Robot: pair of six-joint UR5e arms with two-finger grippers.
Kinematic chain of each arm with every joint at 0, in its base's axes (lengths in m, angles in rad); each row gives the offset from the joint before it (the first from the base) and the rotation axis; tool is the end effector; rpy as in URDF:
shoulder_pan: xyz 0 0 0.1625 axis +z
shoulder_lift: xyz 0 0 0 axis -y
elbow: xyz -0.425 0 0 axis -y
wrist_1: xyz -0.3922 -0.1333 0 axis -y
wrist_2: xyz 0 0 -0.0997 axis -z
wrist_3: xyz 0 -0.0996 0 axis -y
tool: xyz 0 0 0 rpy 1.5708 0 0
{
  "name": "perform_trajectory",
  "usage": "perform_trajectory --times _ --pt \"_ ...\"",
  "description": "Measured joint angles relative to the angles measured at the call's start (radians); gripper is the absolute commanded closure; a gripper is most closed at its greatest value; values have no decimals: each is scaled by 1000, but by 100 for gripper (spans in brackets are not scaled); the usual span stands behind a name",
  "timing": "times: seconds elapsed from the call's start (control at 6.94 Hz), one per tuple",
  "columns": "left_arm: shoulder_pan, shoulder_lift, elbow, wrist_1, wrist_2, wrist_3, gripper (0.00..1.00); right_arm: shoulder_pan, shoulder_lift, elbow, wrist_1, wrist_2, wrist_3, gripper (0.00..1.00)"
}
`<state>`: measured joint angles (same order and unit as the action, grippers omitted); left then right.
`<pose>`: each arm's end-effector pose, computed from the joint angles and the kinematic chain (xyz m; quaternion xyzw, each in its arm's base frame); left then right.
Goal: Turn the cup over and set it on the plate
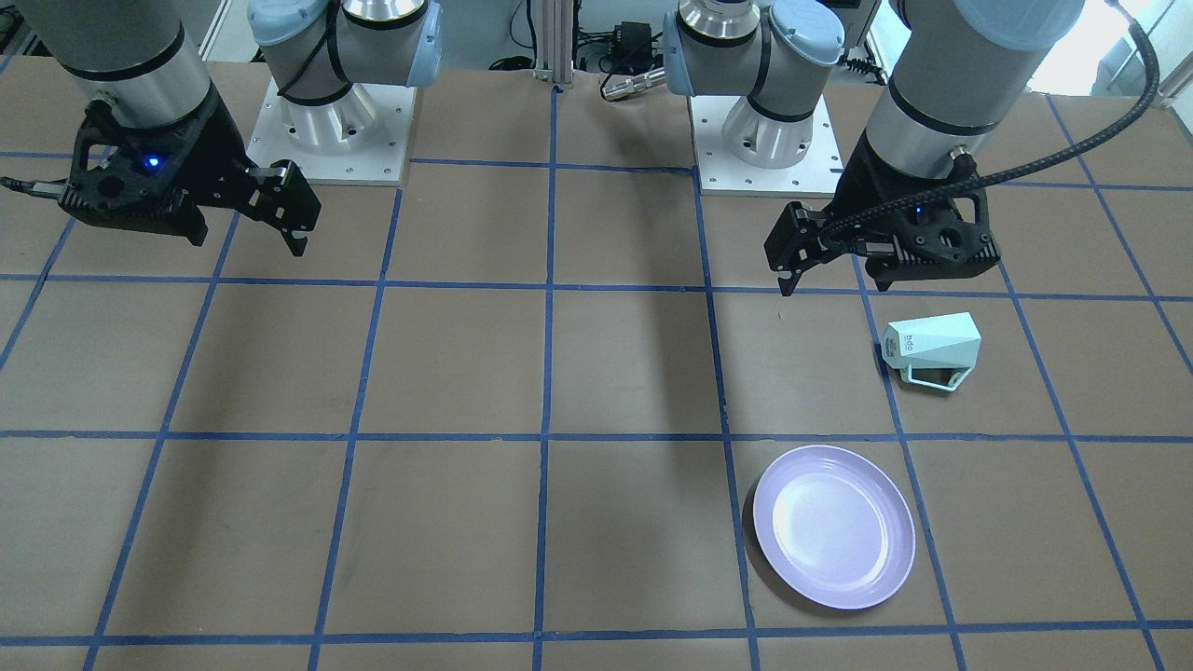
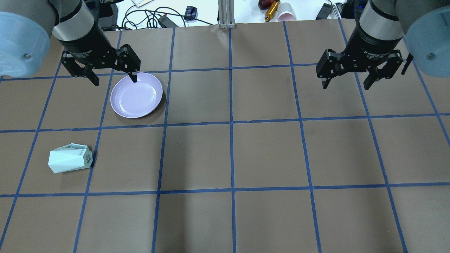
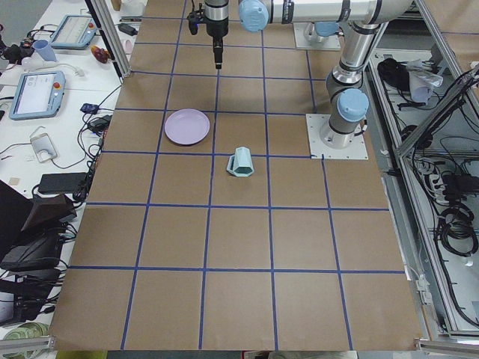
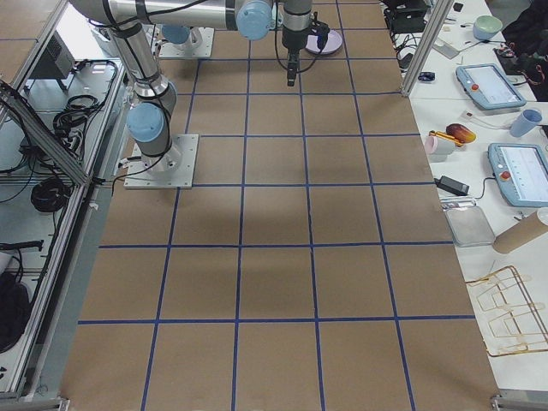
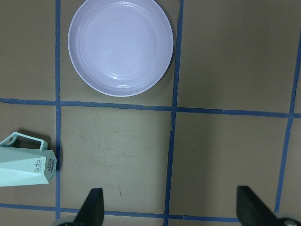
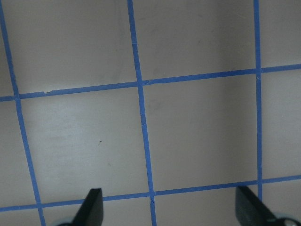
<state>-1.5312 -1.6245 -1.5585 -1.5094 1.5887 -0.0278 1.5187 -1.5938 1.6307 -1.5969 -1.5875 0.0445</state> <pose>-0.1110 -0.5211 0.4731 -0.0338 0.9993 -0.0099 0.0090 0.1064 -0.4870 0.4723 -0.0482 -0.9988 -0.0054 0.0083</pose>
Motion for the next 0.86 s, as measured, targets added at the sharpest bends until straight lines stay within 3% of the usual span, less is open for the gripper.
perform_trajectory --times 0.86 --pt "10 -8 0 3 -3 6 0 0 0 0 0 0 0 0"
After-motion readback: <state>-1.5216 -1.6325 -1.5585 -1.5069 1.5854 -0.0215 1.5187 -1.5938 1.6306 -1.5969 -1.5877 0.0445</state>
